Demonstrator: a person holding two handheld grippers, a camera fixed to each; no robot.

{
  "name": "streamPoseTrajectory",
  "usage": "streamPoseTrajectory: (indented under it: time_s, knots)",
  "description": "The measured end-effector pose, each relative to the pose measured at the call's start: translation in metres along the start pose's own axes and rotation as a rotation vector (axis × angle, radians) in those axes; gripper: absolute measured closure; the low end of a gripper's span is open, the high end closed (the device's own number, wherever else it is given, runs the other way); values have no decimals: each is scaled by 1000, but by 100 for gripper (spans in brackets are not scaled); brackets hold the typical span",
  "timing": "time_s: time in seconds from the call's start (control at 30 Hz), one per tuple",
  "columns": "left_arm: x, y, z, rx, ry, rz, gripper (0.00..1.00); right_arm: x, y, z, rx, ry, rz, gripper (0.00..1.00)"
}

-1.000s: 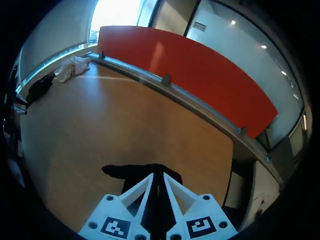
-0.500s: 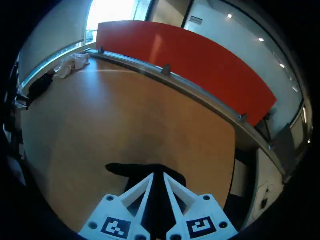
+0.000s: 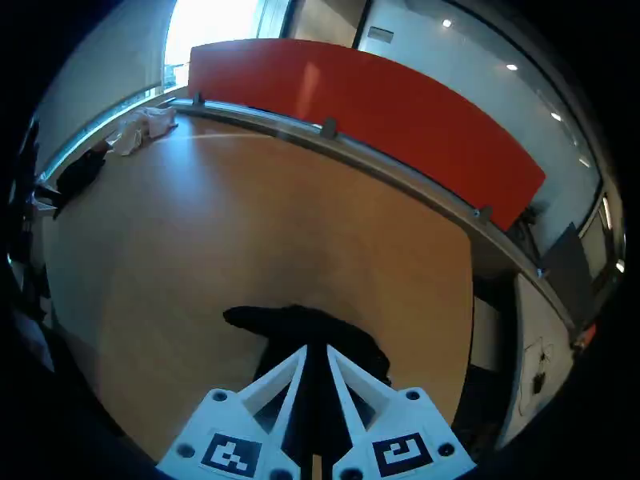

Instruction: Fold towel

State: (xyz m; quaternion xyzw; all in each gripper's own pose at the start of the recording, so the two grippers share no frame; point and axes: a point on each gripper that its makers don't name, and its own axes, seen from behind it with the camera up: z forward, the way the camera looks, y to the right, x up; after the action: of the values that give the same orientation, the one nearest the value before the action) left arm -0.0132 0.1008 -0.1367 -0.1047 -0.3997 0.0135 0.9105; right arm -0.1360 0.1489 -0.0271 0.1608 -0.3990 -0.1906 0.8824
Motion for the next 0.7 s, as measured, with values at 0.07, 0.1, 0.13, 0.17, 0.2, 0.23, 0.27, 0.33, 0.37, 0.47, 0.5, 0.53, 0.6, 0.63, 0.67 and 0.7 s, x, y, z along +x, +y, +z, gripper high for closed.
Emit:
streamPoseTrajectory:
  time_s: [0.07, 0.1, 0.13, 0.17, 0.2, 0.23, 0.27, 0.33, 0.37, 0.47, 0.5, 0.53, 0.6, 0.63, 0.67, 0.7]
  knots:
    - [0, 1, 0, -2, 0, 2, 8, -2, -2, -1, -4, 0, 0, 98]
    - [-1, 1, 0, -3, 0, 3, 8, -4, -2, -1, -6, 0, 0, 98]
    - [-1, 1, 0, -3, 0, 4, 8, -6, -2, -2, -9, -3, -2, 98]
    - [-1, 1, 0, -3, 1, 5, 8, -8, -1, -2, -13, -6, -4, 98]
    - [-1, 1, -1, -3, 1, 6, 8, -10, -1, -3, -16, -9, -6, 98]
    - [-1, 1, -1, -3, 1, 7, 8, -14, 1, -3, -22, -15, -12, 98]
    - [-2, 1, -1, -3, 1, 7, 8, -18, 2, -4, -28, -21, -18, 98]
    - [-2, 0, -2, -3, 0, 6, 8, -28, 6, -4, -41, -37, -32, 98]
    - [-3, 0, -2, -2, -1, 6, 8, -33, 7, -5, -47, -45, -39, 98]
    - [-5, -2, -2, 0, -6, 7, 7, -48, 14, -5, -65, -69, -56, 98]
    - [-5, -3, -3, 0, -7, 8, 8, -52, 17, -5, -70, -76, -60, 98]
    - [-6, -3, -3, 1, -9, 9, 8, -57, 19, -5, -74, -81, -58, 98]
    - [-6, -3, -3, 1, -12, 13, 8, -65, 24, -5, -81, -91, -56, 98]
    - [-7, -3, -2, 1, -14, 16, 8, -68, 26, -5, -85, -95, -52, 98]
    - [-7, -3, -2, 2, -15, 19, 8, -72, 29, -4, -88, -98, -48, 98]
    - [-7, -2, -2, 2, -17, 21, 8, -75, 31, -4, -91, -101, -45, 98]
